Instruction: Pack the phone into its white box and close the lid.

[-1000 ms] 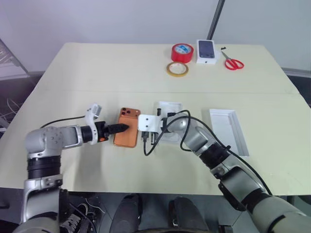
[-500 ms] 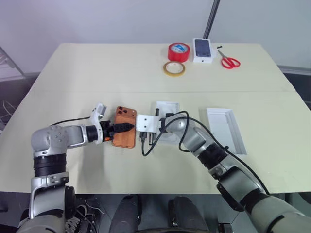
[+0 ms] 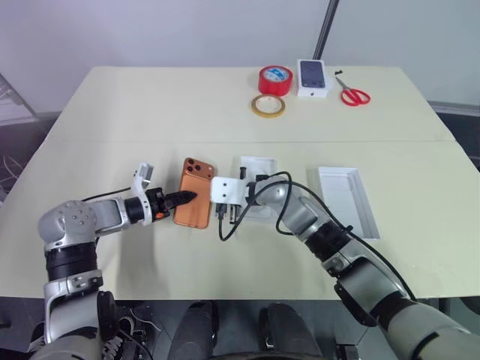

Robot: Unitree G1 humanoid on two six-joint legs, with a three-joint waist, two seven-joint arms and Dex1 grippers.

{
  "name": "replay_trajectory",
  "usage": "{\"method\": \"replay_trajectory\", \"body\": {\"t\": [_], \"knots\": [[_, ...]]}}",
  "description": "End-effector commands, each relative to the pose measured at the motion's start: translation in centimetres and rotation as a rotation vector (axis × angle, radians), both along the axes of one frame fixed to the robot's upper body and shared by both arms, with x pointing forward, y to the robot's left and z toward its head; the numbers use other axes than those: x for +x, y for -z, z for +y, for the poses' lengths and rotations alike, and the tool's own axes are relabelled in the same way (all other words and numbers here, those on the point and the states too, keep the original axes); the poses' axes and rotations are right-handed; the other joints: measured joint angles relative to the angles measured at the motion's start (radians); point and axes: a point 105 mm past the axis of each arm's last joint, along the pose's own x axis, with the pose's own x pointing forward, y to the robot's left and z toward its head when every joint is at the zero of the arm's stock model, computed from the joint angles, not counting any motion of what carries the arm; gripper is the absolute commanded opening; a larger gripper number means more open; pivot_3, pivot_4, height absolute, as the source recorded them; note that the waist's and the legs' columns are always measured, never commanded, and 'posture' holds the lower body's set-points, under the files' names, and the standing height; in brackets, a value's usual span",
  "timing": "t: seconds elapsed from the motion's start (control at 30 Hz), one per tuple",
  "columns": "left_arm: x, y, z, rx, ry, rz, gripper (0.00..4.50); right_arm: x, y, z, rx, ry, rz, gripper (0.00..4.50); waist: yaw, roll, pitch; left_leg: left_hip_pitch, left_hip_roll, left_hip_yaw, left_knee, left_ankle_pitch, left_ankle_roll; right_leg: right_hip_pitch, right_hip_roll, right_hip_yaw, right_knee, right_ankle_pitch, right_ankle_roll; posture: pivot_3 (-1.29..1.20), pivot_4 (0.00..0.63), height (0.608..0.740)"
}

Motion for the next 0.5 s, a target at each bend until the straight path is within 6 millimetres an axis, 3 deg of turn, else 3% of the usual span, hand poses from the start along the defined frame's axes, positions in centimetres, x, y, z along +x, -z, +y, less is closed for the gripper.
{"method": "replay_trajectory", "body": {"t": [0.03,0.2,0.3,0.43,0.5], "knots": [[-0.1,0.8,0.5,-0.010,-0.040,0.049,0.00,0.2,-0.9,0.0,0.041,0.012,-0.025,0.00,0.001,0.000,0.000,0.000,0.000,0.000,0.000,0.000,0.000,0.000,0.000,0.000,0.000,0.000,0.000,0.00,0.150,0.740],[0.1,-0.3,1.2,-0.093,-0.074,0.014,0.00,-0.6,-4.7,0.7,0.337,-0.001,0.127,0.00,0.000,0.000,0.000,-0.001,0.000,0.000,0.000,0.000,0.000,0.000,0.000,0.000,0.000,0.000,0.000,0.00,0.150,0.740],[0.2,-1.5,1.5,-0.176,-0.095,-0.042,0.00,-2.5,-7.1,-0.2,0.546,-0.088,0.302,0.86,0.001,-0.001,0.001,-0.002,0.000,0.000,0.000,0.000,0.000,-0.001,0.000,0.000,0.000,0.000,0.000,0.00,0.150,0.740],[0.3,-2.2,1.4,-0.177,-0.117,-0.111,0.00,-4.2,-6.5,-2.3,0.505,-0.128,0.291,2.85,0.006,-0.001,0.001,-0.003,0.000,0.000,0.000,0.000,0.000,-0.002,-0.001,0.000,-0.001,0.000,0.000,0.00,0.150,0.740],[0.2,-2.4,1.2,-0.183,-0.110,-0.120,0.00,-4.8,-5.9,-3.8,0.469,-0.125,0.278,2.85,0.006,-0.001,0.001,-0.003,0.000,0.000,-0.001,0.000,0.000,-0.003,-0.001,0.000,-0.002,0.000,0.000,0.00,0.150,0.740]]}}
